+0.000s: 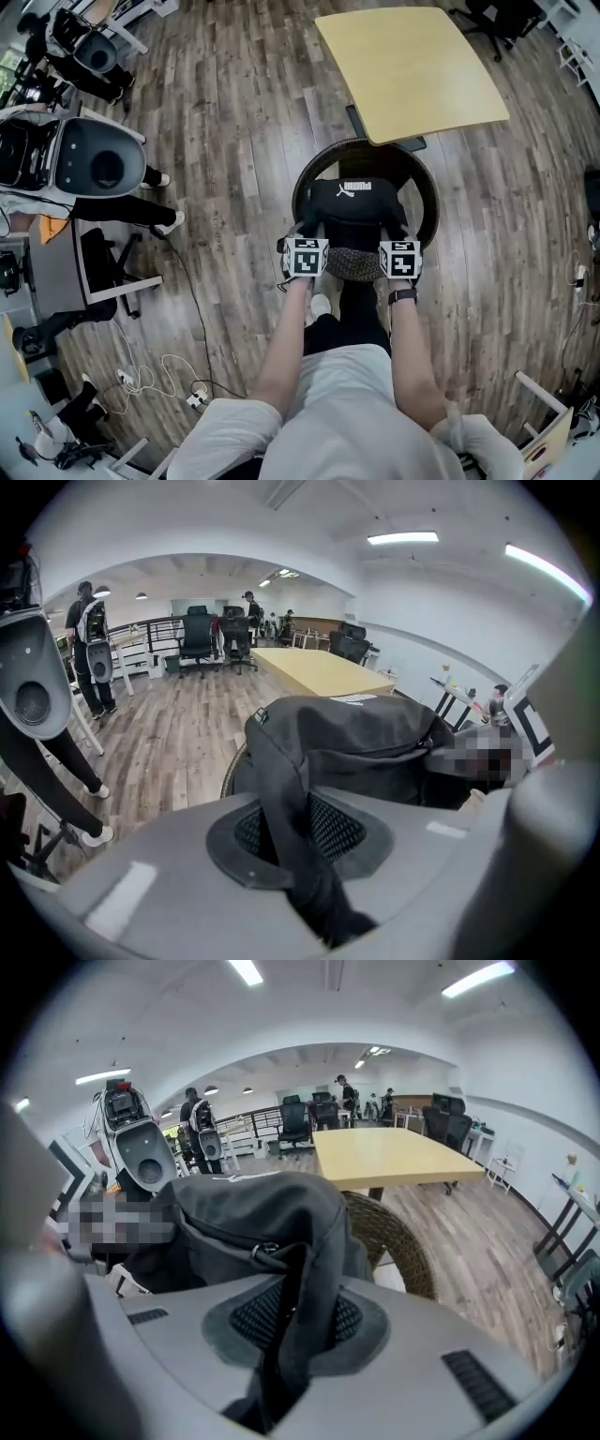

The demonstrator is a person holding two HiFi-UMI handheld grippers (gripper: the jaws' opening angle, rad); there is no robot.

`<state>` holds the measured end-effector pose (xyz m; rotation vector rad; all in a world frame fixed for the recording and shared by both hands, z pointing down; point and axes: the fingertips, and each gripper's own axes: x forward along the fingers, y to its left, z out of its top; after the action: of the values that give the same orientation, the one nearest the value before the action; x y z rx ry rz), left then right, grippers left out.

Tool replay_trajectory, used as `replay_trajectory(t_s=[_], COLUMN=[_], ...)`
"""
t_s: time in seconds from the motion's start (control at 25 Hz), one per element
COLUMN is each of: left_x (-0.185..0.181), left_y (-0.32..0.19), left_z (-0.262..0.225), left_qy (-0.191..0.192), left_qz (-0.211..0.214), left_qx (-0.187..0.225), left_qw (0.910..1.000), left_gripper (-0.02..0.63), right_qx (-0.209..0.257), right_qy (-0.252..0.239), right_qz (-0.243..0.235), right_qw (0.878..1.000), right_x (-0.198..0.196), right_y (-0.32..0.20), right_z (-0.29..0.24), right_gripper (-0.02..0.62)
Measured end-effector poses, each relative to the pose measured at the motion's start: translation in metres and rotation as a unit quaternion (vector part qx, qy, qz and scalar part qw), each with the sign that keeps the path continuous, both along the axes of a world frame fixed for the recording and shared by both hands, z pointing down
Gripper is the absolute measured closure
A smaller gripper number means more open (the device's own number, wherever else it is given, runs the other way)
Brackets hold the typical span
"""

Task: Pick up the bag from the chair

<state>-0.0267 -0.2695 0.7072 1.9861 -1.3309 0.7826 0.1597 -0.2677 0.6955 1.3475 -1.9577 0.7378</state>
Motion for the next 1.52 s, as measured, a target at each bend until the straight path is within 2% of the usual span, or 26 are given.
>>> replay_trajectory(t_s=[0.44, 0.84, 1.52], left_x=[-0.009, -0.019, -0.031], left_y=[0.02, 0.024, 0.025], left_z=[-0.082, -0.154, -0.28], left_qy=[0.019, 0.038, 0.037], left_qz=[0.002, -0.003, -0.015], left_qx=[0.067, 0.134, 0.263], left_qw=[0.9976, 0.9902, 0.9639], left_gripper=[0.544, 0.543, 0.545], right_qx=[0.06, 0.139, 0.259], right_qy=[0.002, 0.0, -0.01], right_qz=[0.024, 0.028, 0.019], right_qw=[0.998, 0.99, 0.966], right_x=[-0.008, -0.017, -0.029], right_y=[0.024, 0.03, 0.03], right_z=[-0.087, -0.168, -0.29], right_gripper=[0.523, 0.526, 0.531])
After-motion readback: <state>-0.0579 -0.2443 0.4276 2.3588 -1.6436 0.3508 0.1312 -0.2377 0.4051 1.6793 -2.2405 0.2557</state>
